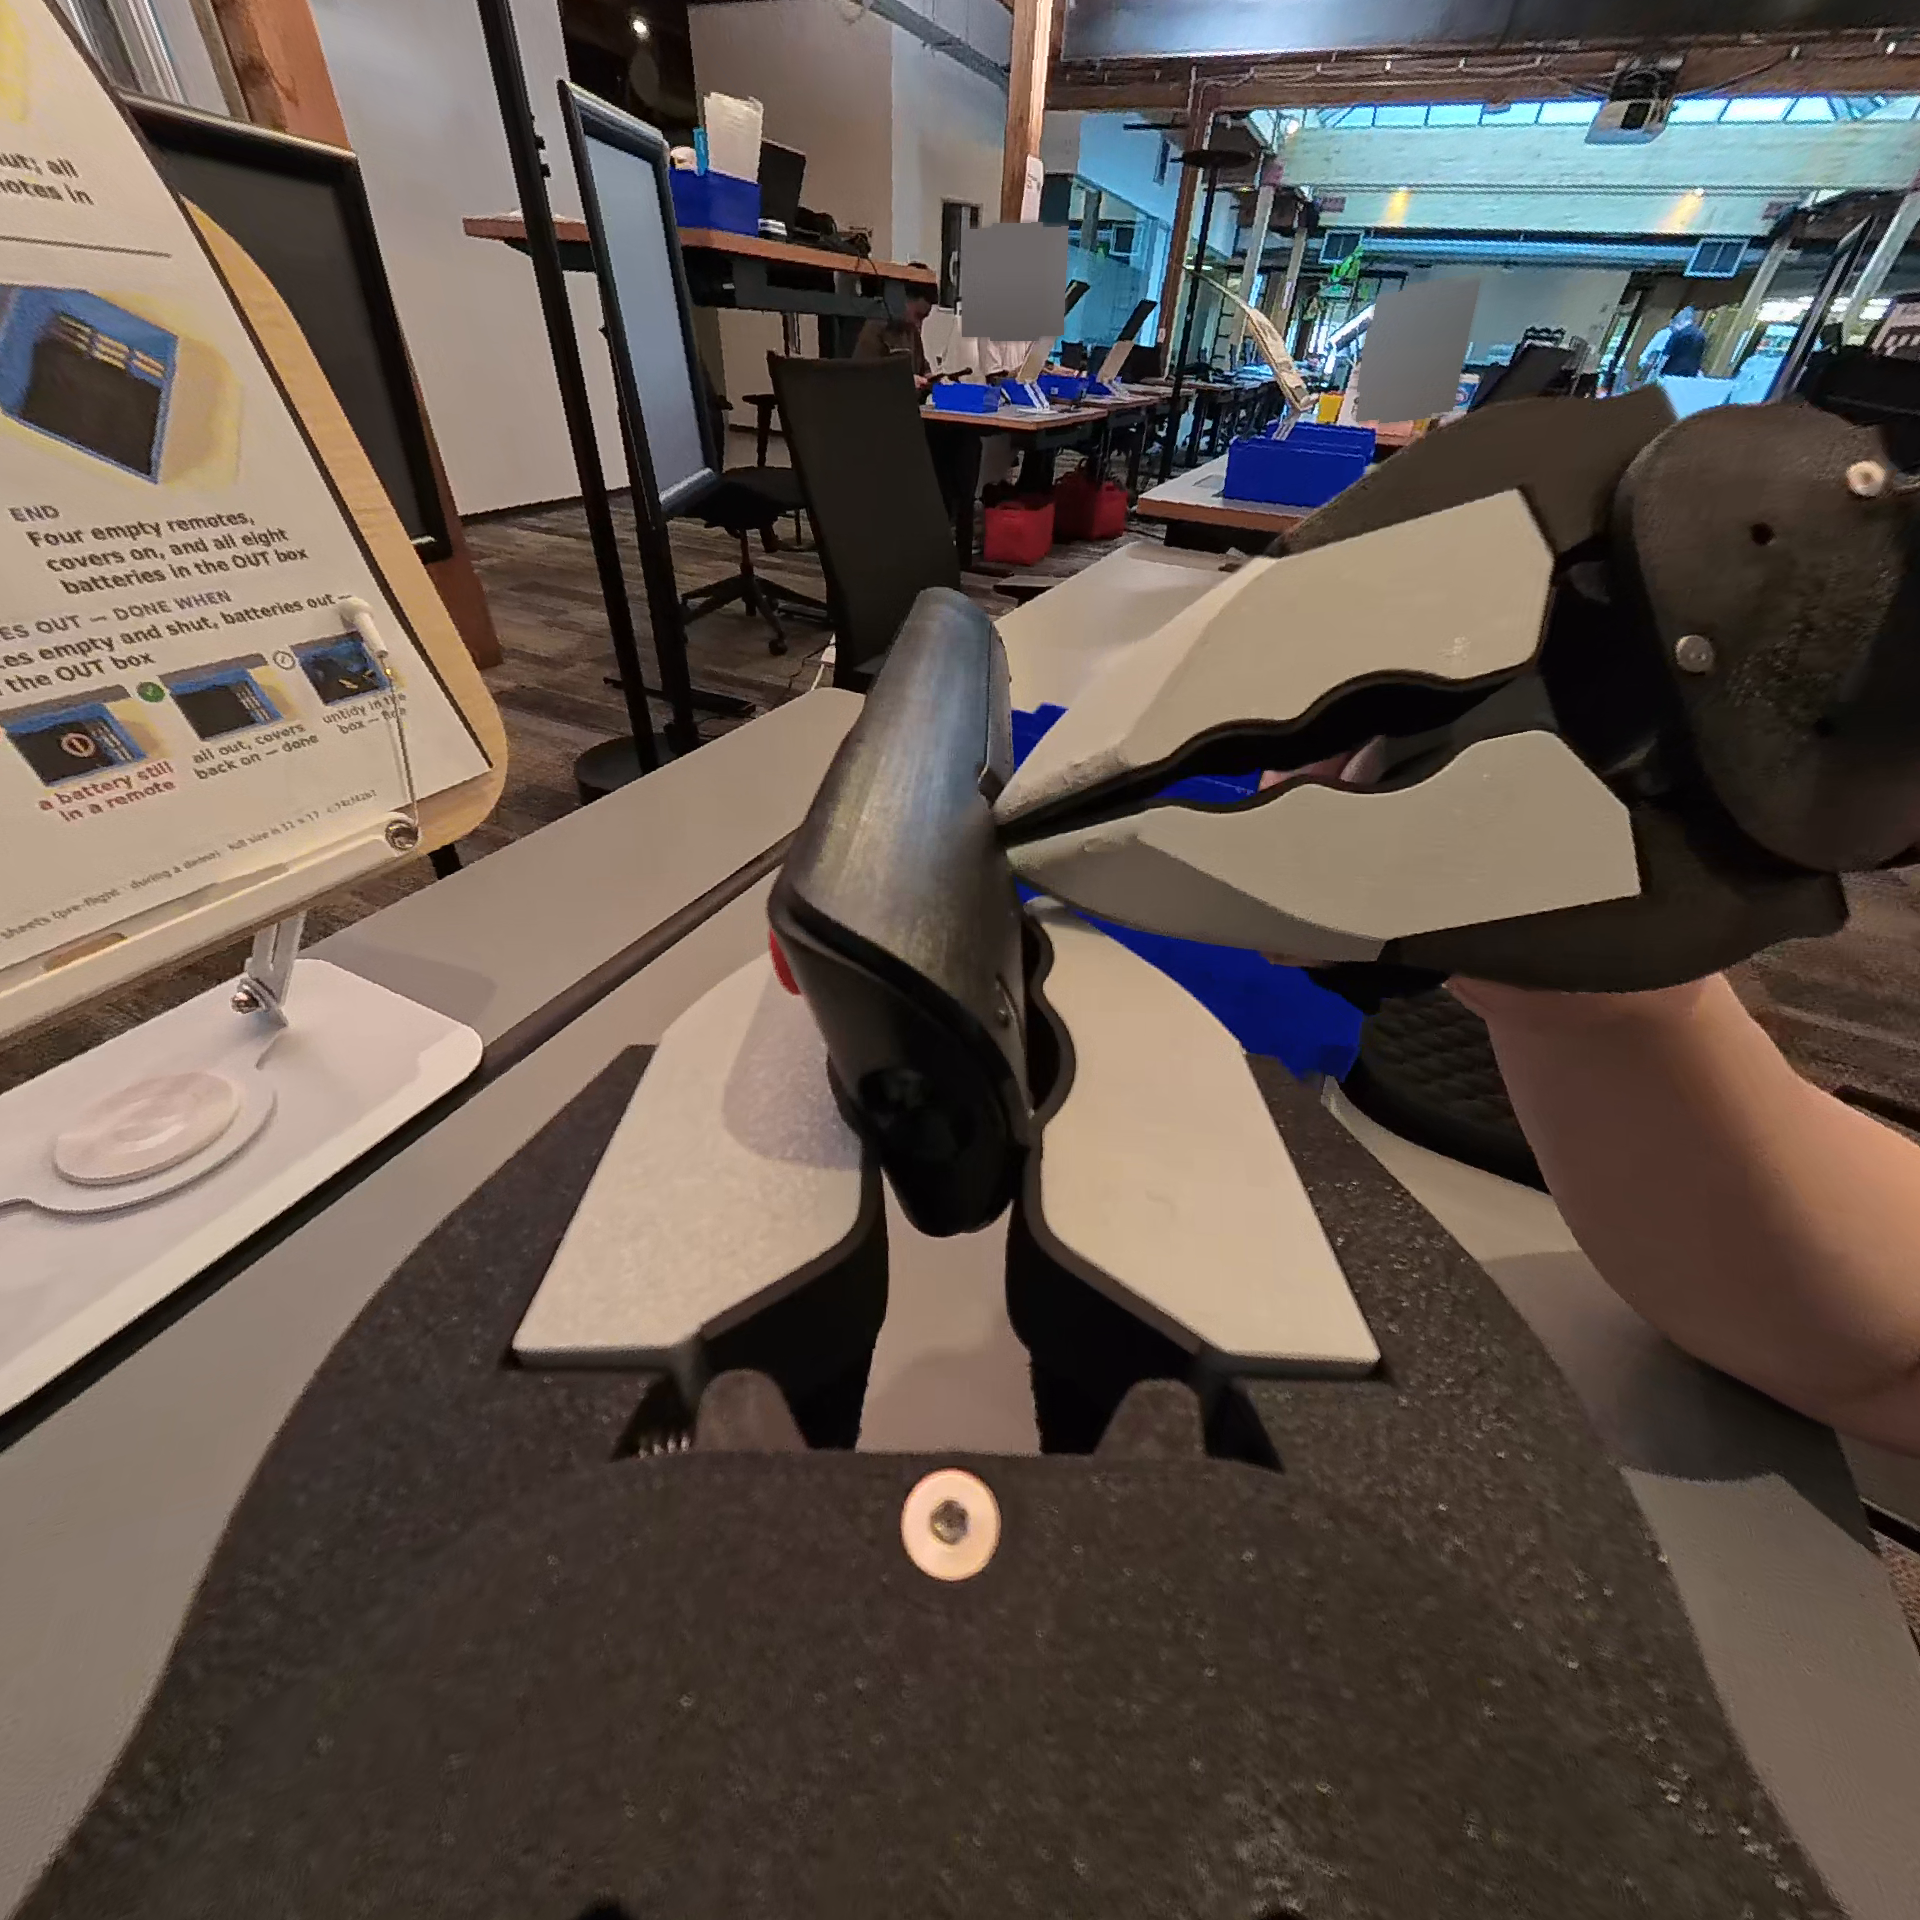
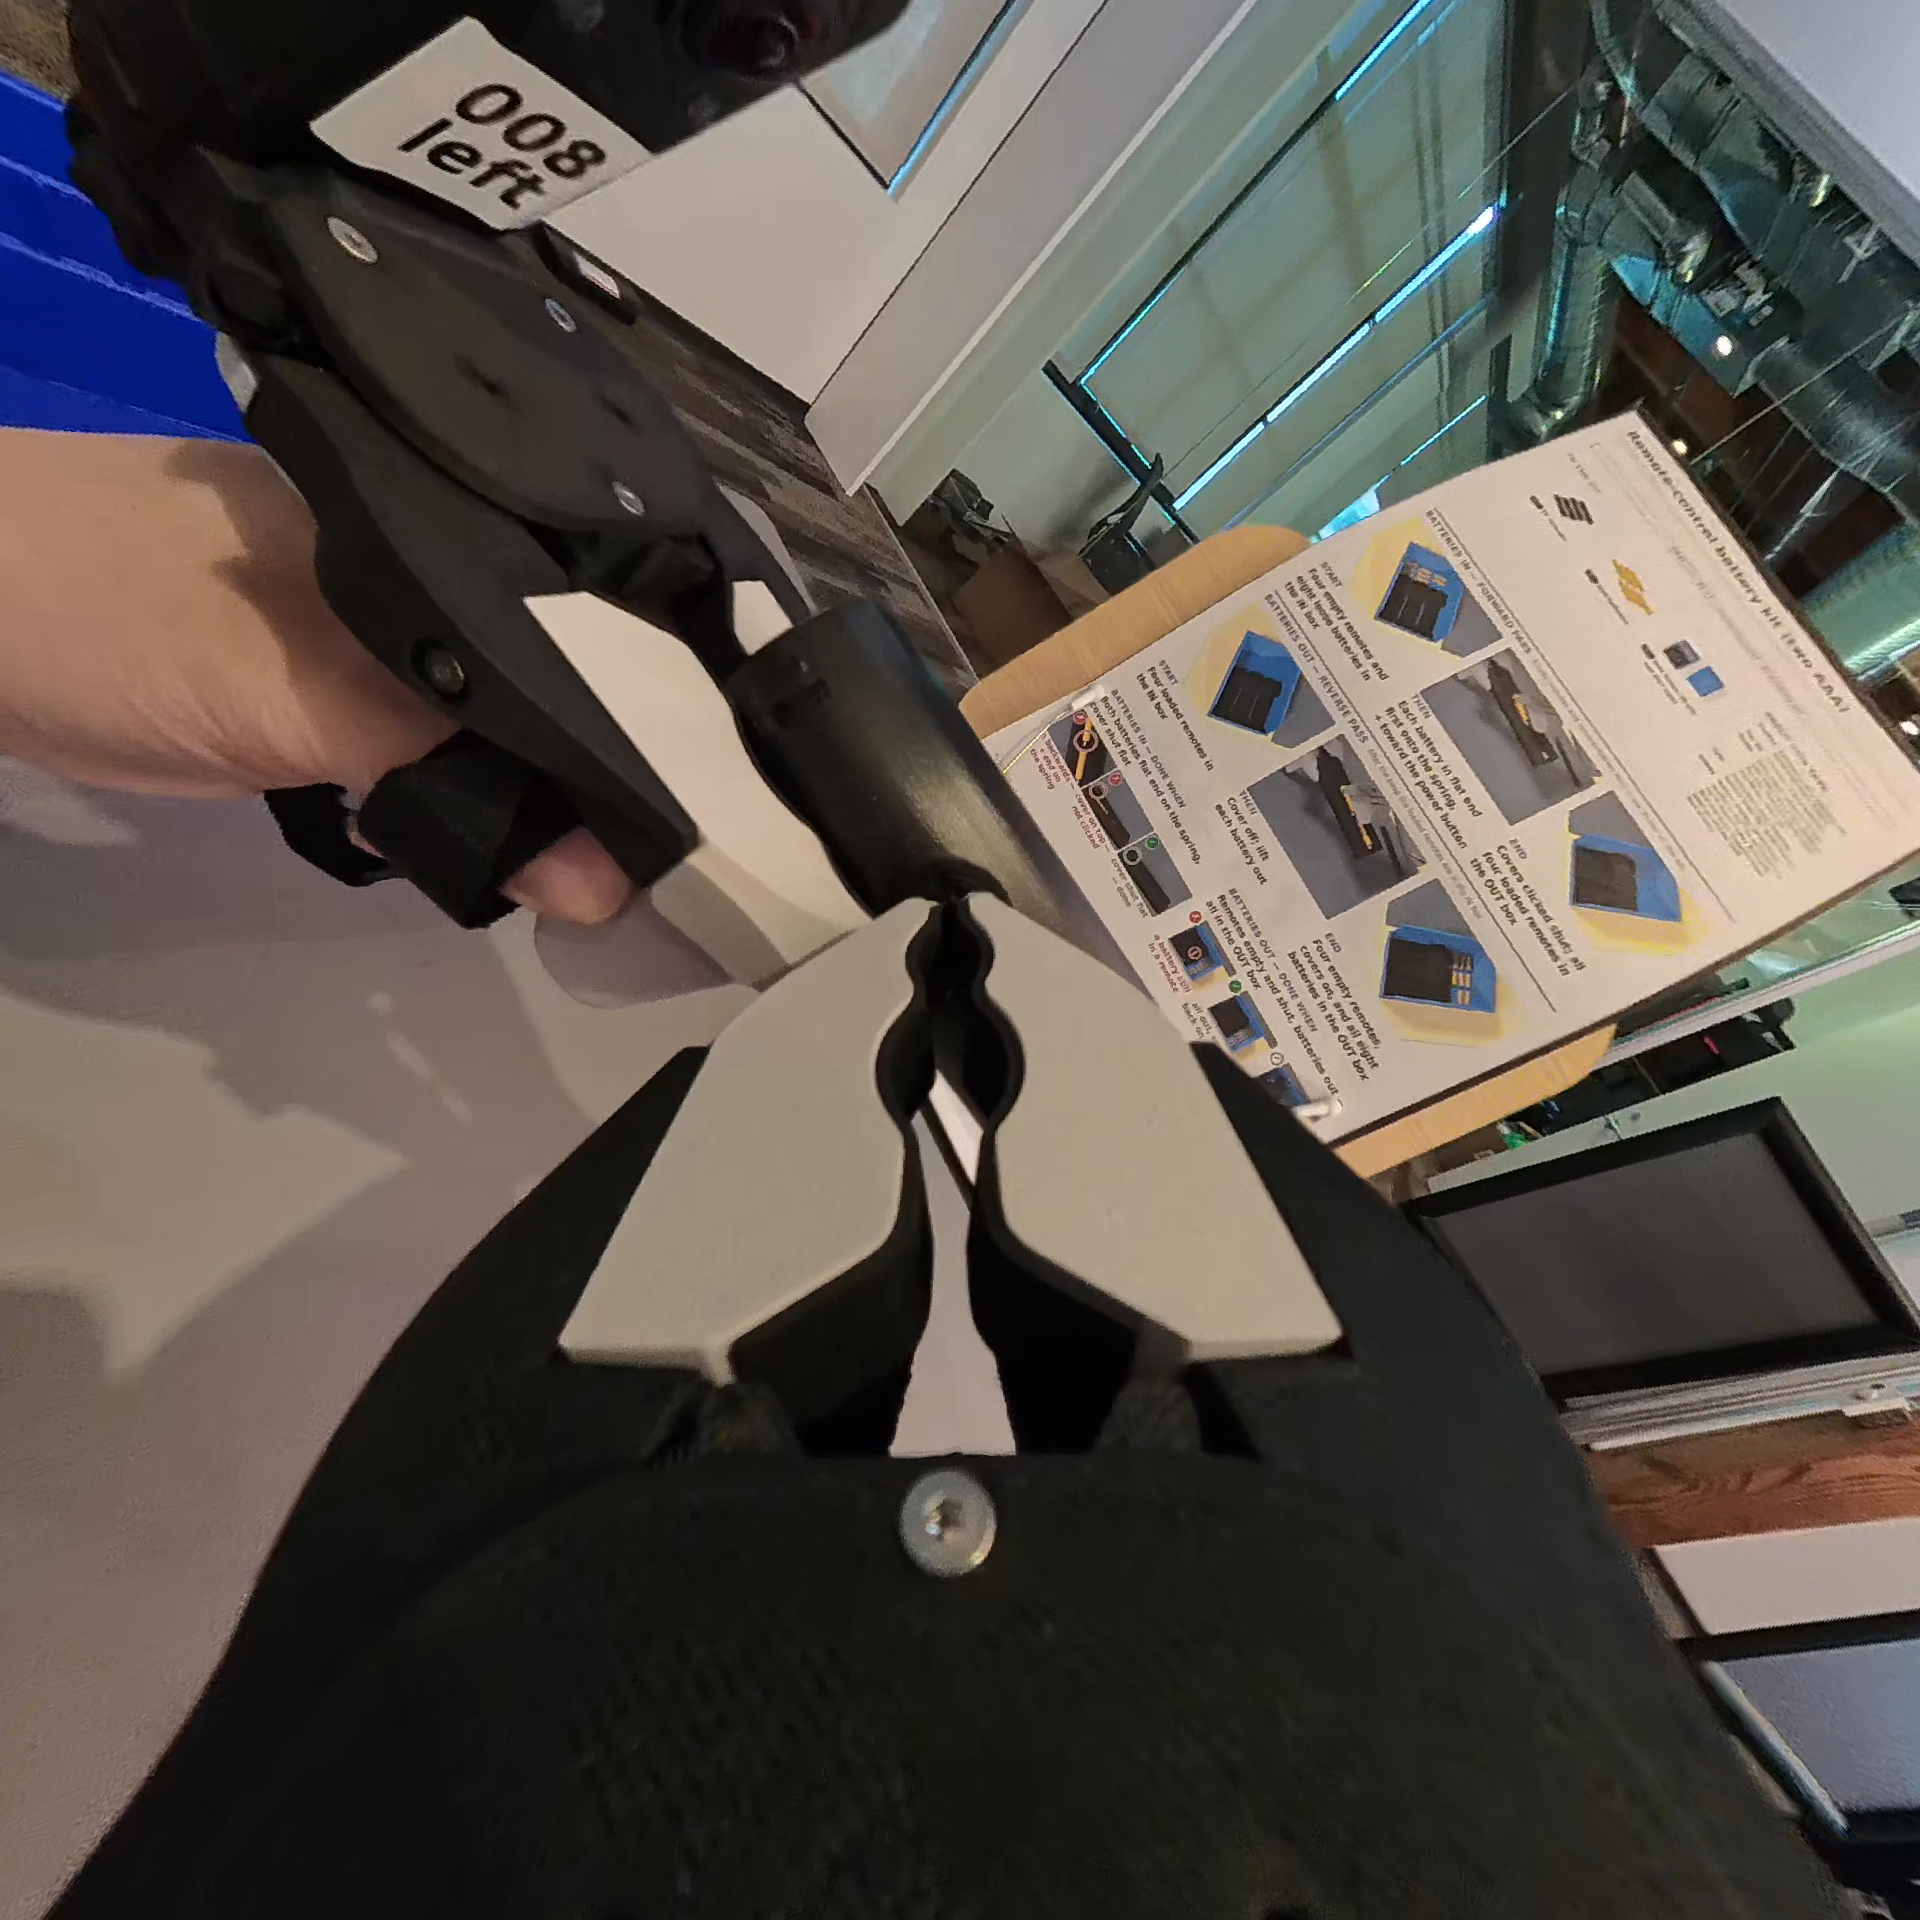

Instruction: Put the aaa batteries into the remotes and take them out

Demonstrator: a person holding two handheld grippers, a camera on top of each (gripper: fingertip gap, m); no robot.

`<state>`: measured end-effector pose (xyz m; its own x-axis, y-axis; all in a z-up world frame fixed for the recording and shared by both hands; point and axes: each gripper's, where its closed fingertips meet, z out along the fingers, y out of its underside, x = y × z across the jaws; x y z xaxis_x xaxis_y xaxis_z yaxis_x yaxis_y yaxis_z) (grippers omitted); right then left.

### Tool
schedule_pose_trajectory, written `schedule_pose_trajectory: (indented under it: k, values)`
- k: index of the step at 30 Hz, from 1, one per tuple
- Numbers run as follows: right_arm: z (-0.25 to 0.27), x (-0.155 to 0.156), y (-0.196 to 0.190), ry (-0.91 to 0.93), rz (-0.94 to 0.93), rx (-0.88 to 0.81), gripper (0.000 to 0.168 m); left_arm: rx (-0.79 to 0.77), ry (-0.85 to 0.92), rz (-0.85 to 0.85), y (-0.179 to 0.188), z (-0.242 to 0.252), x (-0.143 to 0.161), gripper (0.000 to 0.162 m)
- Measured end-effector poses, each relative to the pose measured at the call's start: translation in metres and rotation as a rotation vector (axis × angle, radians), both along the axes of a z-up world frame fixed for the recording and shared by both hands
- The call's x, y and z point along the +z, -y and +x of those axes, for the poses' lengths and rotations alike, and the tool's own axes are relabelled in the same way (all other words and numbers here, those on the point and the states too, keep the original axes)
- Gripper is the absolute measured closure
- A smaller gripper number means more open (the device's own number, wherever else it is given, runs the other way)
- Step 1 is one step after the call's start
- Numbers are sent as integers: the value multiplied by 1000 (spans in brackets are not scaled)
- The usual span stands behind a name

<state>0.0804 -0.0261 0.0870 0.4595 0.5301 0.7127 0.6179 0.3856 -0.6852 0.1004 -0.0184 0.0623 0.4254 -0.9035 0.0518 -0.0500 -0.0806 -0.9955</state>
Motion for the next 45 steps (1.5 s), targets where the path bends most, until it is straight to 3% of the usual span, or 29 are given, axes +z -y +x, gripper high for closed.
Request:
schedule_pose_trajectory:
  k: [11,16,21,31,45]
  values:
    - [3,3,1,-21,-8,9,165,21,5,26,1,-4,7,140]
    - [4,-16,-12,15,-58,11,166,-7,-2,-92,-9,-3,-13,140]
    - [11,-58,-33,64,-226,-3,166,61,-116,-153,-30,1,-57,140]
    - [6,-54,-33,6,-186,23,165,52,-82,-185,-30,-4,-51,140]
    - [7,-103,-54,-38,-358,82,164,129,-224,-275,-47,-8,-100,141]
